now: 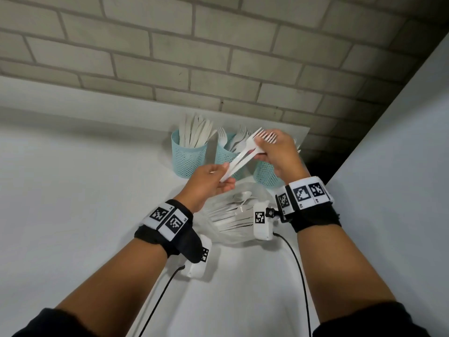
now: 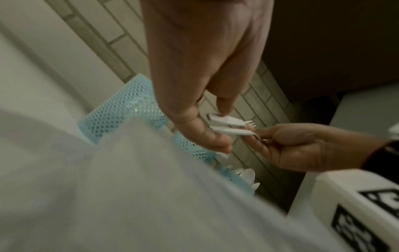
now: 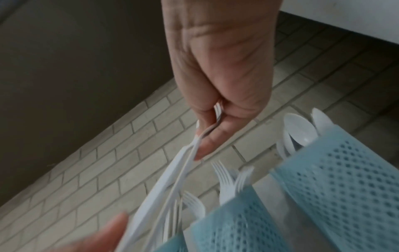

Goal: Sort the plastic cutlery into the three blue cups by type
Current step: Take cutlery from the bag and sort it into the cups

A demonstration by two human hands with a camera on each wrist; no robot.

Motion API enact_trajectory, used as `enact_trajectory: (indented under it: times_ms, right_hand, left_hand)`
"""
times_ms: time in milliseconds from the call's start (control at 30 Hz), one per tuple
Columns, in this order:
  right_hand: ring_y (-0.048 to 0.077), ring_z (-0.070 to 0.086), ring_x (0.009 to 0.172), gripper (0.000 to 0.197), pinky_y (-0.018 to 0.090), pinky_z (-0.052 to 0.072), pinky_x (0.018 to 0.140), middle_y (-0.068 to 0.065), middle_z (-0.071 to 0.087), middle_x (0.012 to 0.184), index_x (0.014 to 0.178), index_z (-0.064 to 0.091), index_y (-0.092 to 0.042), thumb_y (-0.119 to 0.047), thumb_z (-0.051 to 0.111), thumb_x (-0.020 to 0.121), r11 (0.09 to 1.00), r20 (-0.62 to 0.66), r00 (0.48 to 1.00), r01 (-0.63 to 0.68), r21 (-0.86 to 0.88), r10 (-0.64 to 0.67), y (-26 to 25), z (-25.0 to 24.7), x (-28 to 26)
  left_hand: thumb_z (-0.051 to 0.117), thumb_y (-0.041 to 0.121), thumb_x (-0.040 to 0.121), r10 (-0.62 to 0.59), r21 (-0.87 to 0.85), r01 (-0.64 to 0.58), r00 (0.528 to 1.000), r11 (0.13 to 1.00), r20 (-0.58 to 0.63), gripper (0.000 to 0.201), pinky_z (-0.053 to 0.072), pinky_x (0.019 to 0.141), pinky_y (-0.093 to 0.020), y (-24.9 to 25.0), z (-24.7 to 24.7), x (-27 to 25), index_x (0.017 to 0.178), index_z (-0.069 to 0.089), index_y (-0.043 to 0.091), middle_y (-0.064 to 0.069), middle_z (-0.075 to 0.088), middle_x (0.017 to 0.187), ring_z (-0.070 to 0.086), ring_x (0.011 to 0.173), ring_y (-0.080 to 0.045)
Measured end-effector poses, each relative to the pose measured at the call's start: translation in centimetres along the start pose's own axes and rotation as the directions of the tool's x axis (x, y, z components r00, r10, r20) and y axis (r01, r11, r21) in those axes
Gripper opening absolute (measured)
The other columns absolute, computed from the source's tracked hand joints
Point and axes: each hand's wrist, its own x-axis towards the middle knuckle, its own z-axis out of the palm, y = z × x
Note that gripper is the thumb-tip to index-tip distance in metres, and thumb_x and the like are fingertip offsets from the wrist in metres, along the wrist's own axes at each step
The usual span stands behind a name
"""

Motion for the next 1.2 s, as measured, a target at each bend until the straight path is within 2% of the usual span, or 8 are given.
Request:
enact_trajectory:
  times_ms: [100,233,400,567,733,867,1033,1200]
  right_hand:
    - [0.025,0.066,0.085,0.01,0.041,0.058,0.073,0.007,0.066,0.094,0.089,0.058,-0.023,-0.016,0.064,0.085,0.987,-0.293,0.943,0.147,-0.064,-0.159,-1.0,-0.4,1.9]
    - [0.024,0.066,0.084,0.006,0.049,0.056,0.077,-0.002,0.065,0.085,0.088,0.059,-0.026,-0.02,0.06,0.088,0.95,-0.4,0.863,0.26,-0.173,-0.309,-1.0,0.8,2.3]
    - [0.016,0.053,0.077,0.017,0.018,0.033,0.063,0.009,0.067,0.092,0.101,0.062,-0.004,-0.016,0.052,0.095,0.856,-0.251,0.867,0.304,-0.418,-0.431,0.1,2.4,2.1]
    - [0.03,0.055,0.094,0.029,0.027,0.036,0.071,0.019,0.062,0.097,0.108,0.061,-0.006,-0.025,0.041,0.1,0.786,-0.104,0.915,0.27,-0.556,-0.389,1.4,3.4,2.6]
    - [0.029,0.035,0.124,0.036,0.037,0.031,0.097,0.004,0.053,0.135,0.114,0.064,-0.019,-0.034,0.034,0.1,0.47,0.044,0.913,0.25,-0.846,-0.406,1.7,3.6,2.6]
    - [0.031,0.019,0.137,0.028,0.043,0.019,0.108,0.002,0.029,0.153,0.106,0.068,-0.033,-0.036,0.042,0.098,0.355,0.133,0.959,0.218,-0.909,-0.248,2.3,3.5,2.2]
    - [0.032,0.016,0.138,0.04,0.046,0.019,0.11,0.009,0.022,0.154,0.134,0.047,-0.03,-0.039,0.044,0.095,0.452,0.093,0.967,0.194,-0.871,-0.237,1.2,2.9,1.0]
    - [0.019,0.059,0.09,0.021,0.025,0.043,0.078,0.005,0.066,0.1,0.1,0.071,-0.014,-0.024,0.054,0.093,0.693,0.085,0.949,0.28,-0.664,-0.302,1.2,0.1,-0.9]
  left_hand:
    - [0.056,0.028,0.092,0.138,0.287,-0.103,0.985,0.952,-0.103,0.034,0.052,0.078,-0.025,0.1,-0.5,0.4,0.119,0.049,0.008,-0.01,0.063,0.099,0.062,0.085,-0.016]
    - [0.065,0.024,0.086,0.173,0.706,-0.135,0.985,0.695,0.018,0.013,0.036,0.089,-0.025,-0.5,-1.1,0.5,0.097,0.063,0.018,-0.001,0.06,0.115,0.052,0.11,-0.016]
    - [0.06,0.009,0.087,-0.017,0.846,-0.062,0.996,0.53,0.084,0.016,0.038,0.086,-0.021,-0.7,-1.6,0.5,0.095,0.071,0.016,-0.002,0.06,0.121,0.055,0.108,-0.016]
    - [0.048,-0.002,0.09,-0.107,0.874,0.001,0.992,0.486,0.059,0.032,0.044,0.096,-0.027,-0.6,-1.7,0.5,0.108,0.069,0.013,-0.003,0.062,0.122,0.057,0.112,-0.019]
    - [0.046,-0.003,0.091,-0.074,0.852,-0.004,0.996,0.524,0.05,0.033,0.043,0.099,-0.026,-0.5,-1.6,0.4,0.114,0.066,0.009,-0.004,0.062,0.124,0.056,0.116,-0.019]
    - [0.048,0.0,0.091,-0.063,0.855,-0.018,0.996,0.518,0.059,0.031,0.043,0.098,-0.026,-0.6,-1.5,0.4,0.113,0.067,0.01,-0.004,0.062,0.123,0.056,0.115,-0.019]
    - [0.052,0.013,0.092,-0.001,0.892,-0.036,0.999,0.45,0.04,0.027,0.039,0.101,-0.031,-0.9,-1.4,0.3,0.116,0.064,0.014,-0.004,0.056,0.128,0.048,0.122,-0.023]
    - [0.053,0.017,0.093,0.185,0.972,-0.126,0.979,0.197,0.089,0.026,0.034,0.094,-0.035,-1.1,-0.1,-0.4,0.116,0.064,0.022,-0.004,0.05,0.123,0.034,0.12,-0.029]
